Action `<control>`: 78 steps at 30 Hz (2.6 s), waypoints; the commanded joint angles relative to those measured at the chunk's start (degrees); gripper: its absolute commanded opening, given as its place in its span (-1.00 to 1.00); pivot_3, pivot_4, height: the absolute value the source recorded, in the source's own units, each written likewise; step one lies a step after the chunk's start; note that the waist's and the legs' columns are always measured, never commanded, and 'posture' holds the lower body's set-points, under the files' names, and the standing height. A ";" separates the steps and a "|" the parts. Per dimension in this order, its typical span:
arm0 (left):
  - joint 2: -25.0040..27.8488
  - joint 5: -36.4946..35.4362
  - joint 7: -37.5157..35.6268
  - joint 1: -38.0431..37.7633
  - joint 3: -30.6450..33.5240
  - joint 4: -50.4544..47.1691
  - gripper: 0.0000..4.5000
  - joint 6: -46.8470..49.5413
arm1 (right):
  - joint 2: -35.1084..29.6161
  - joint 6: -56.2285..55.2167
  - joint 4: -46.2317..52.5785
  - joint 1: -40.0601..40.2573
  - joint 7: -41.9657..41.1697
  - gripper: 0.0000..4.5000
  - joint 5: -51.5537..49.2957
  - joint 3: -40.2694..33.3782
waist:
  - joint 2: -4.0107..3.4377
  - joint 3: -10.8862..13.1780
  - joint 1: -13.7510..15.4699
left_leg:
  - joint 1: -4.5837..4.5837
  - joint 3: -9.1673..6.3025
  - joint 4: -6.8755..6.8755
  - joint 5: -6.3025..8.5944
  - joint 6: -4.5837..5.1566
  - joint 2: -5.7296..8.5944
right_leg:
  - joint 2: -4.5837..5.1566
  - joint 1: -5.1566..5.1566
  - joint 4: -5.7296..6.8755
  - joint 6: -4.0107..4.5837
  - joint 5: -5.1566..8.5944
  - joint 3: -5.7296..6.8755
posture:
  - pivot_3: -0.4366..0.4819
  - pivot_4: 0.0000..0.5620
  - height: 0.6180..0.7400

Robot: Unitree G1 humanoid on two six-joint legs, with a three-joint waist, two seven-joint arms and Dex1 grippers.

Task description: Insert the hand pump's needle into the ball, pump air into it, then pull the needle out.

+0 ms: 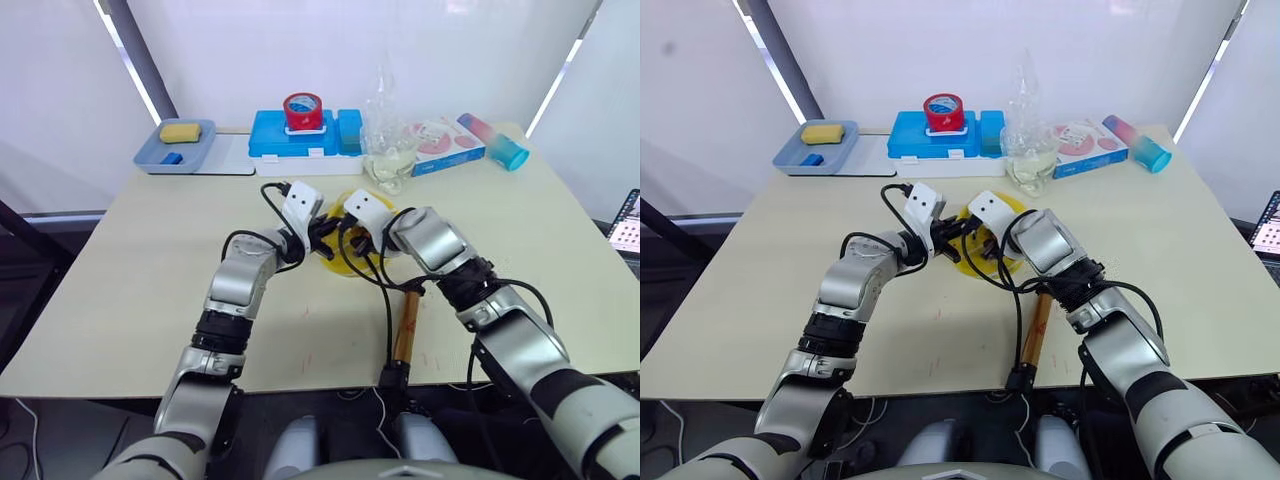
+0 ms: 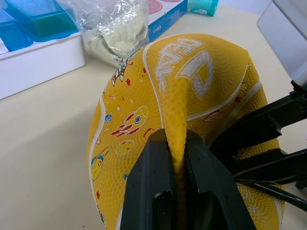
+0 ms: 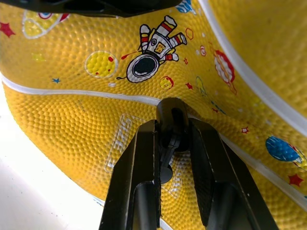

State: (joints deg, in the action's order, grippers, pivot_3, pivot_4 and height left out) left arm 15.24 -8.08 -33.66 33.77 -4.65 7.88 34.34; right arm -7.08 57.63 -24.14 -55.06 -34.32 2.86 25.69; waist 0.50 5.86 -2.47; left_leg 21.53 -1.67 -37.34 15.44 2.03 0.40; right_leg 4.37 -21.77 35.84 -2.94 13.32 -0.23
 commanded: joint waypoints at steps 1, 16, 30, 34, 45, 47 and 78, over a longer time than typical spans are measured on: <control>-2.65 -2.85 -5.87 -1.37 -5.94 -1.56 -1.00 2.08 | 2.58 -1.39 -7.50 2.54 1.20 -0.85 0.86 1.50 | 0.02 -0.08 -0.08 | -0.02 0.00 0.02 0.00 0.00 0.00 | 0.00 0.00 0.00 0.06 0.03 -0.01 | -0.05 -0.47 0.95; -2.91 -2.38 -5.76 -0.72 -5.56 0.05 -1.00 1.09 | 1.60 1.14 -1.90 4.29 1.16 -0.85 1.35 -3.11 | -0.02 -0.12 0.05 | -0.10 0.00 0.27 0.01 -0.02 0.00 | 0.04 -0.04 -0.02 0.14 0.08 -0.10 | -0.05 -0.47 0.95; -2.89 -1.12 -7.08 -0.05 -4.77 2.20 -1.00 -0.59 | -4.64 14.87 24.08 9.47 1.58 -0.85 -2.48 -6.56 | -0.31 0.08 2.38 | 1.32 -0.03 0.54 -0.02 0.02 0.36 | 0.48 -1.31 -0.38 0.13 0.07 0.09 | -0.05 -0.47 0.95; -2.93 -0.94 -7.37 0.18 -4.75 2.54 -1.00 -0.87 | -5.48 16.82 28.78 10.80 2.68 -0.85 -3.82 -8.29 | -0.32 0.11 2.95 | 1.44 -0.03 0.70 -0.10 0.20 0.49 | 0.58 -1.30 -0.78 0.13 0.07 0.16 | -0.05 -0.47 0.95; -3.26 -0.68 -7.52 0.58 -4.76 3.17 -1.00 -1.37 | -9.20 16.12 38.58 15.69 3.60 0.69 -8.33 -11.93 | -0.48 0.40 3.49 | 1.69 -0.37 0.88 -0.27 0.12 0.86 | 0.72 -1.30 -1.08 -0.11 -0.06 0.58 | -0.05 -0.47 0.95; -3.26 -0.68 -7.44 0.40 -4.76 2.90 -1.00 -1.34 | -10.85 15.62 40.52 16.66 3.31 0.94 -9.29 -12.01 | -0.47 0.43 3.50 | 1.76 -0.41 0.74 -0.28 0.13 0.95 | 0.71 -1.29 -1.08 -0.12 -0.06 0.75 | -0.05 -0.47 0.95; -1.80 -1.03 -8.44 1.70 -5.06 3.39 -1.00 -2.32 | -23.72 -35.07 50.71 65.94 -19.04 0.94 -36.02 -52.08 | -0.10 1.56 3.44 | 1.14 -1.12 0.00 -0.13 0.48 1.17 | 0.23 0.07 -0.95 -1.11 0.27 1.16 | -0.05 -0.47 0.95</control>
State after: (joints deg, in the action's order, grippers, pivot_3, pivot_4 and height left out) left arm 13.41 -9.16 -40.02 36.94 -6.75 9.69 30.61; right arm -30.16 25.01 25.84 10.07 -50.93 -29.47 -22.60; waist 0.40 7.43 0.98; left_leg 22.67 -2.79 -37.34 15.31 2.51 1.57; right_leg 4.60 -21.70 34.89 -4.05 13.60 0.92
